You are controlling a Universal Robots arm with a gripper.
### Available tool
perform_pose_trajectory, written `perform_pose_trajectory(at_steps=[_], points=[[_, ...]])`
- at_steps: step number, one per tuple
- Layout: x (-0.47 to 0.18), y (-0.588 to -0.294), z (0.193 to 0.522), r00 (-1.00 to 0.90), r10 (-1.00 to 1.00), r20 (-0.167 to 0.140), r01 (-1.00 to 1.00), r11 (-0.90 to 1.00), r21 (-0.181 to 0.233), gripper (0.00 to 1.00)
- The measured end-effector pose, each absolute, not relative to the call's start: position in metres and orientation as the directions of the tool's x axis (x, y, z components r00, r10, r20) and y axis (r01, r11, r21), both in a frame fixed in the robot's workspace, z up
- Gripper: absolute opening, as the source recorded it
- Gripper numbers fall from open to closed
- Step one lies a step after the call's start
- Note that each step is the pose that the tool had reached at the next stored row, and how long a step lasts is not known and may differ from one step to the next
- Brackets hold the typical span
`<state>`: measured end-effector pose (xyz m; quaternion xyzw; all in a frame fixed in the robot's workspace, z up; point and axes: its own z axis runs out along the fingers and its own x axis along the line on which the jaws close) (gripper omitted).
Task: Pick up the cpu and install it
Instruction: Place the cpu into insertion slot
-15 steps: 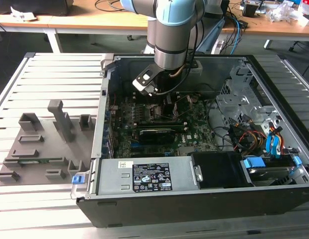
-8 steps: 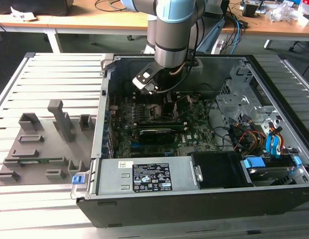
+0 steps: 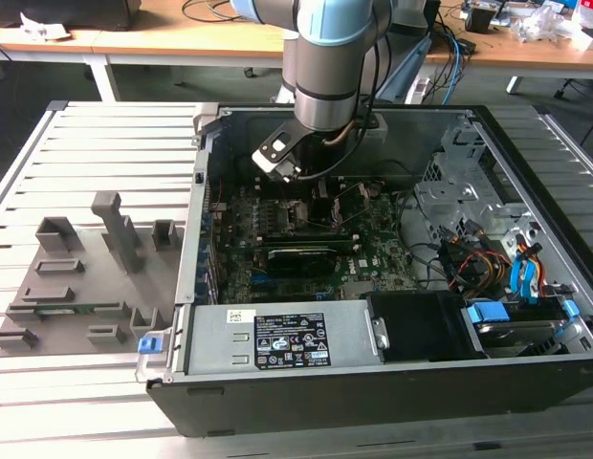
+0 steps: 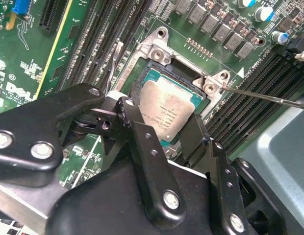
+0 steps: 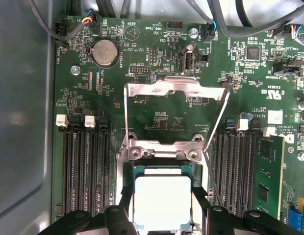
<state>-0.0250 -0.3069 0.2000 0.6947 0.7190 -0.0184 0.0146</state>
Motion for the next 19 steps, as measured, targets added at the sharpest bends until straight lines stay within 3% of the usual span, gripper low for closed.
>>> perform_pose_trajectory(at_steps=[8, 10, 19], points=[[-0.026, -0.307, 0.195, -0.034, 0.998, -0.047, 0.999, 0.034, -0.006, 0.55], [-0.025, -0.307, 0.195, -0.034, 0.998, -0.046, 0.999, 0.034, -0.006, 0.62], [-0.022, -0.307, 0.204, -0.035, 0.998, -0.046, 0.999, 0.034, -0.011, 0.62]])
